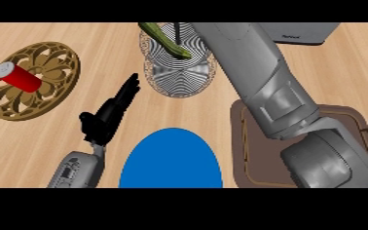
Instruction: Pick the squash from the tray and place it in the tiered basket
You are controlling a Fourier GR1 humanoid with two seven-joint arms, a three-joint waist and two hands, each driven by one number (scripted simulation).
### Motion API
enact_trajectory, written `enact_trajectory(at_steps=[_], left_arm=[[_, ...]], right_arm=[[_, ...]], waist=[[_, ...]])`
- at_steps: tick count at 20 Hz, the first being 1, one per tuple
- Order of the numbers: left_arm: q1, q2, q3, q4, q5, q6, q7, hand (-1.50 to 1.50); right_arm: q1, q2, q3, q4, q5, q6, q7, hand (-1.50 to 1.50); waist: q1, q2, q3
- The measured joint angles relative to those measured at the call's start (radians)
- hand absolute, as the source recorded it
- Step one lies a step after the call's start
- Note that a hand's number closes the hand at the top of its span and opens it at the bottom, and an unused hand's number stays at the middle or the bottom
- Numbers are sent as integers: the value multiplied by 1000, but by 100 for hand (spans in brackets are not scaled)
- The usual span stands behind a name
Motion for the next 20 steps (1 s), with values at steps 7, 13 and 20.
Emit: enact_trajectory(at_steps=[7,13,20], left_arm=[[34,11,17,-1,-5,9,-10,0],[71,17,34,-24,1,19,-3,0],[124,34,64,-46,12,24,-18,0]], right_arm=[[-3,-13,38,16,57,-248,-32,-150],[45,-103,66,-23,124,-423,-53,-150],[241,-215,34,-278,73,-418,-125,-150]], waist=[[-44,-11,0],[-82,-23,2],[-131,-40,3]])
